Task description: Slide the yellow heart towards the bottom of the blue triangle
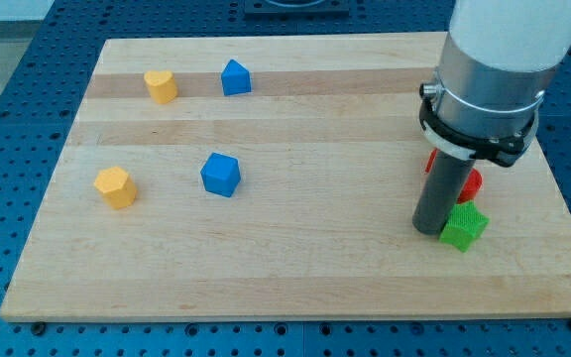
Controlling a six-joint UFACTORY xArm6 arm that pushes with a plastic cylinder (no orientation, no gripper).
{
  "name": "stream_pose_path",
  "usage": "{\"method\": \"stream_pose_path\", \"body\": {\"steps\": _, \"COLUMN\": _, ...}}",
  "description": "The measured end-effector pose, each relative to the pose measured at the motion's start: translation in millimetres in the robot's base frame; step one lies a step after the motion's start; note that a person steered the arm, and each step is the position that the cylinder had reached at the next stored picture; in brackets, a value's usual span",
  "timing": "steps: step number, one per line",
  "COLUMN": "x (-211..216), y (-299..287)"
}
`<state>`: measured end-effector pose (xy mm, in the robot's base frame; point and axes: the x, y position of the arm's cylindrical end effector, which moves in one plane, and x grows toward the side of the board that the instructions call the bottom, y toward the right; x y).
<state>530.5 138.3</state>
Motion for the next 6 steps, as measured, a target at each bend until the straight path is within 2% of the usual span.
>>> {"method": "stream_pose_path", "body": {"steps": 4, "x": 0, "y": 6}}
{"method": "stream_pose_path", "body": {"steps": 6, "x": -16, "y": -67}}
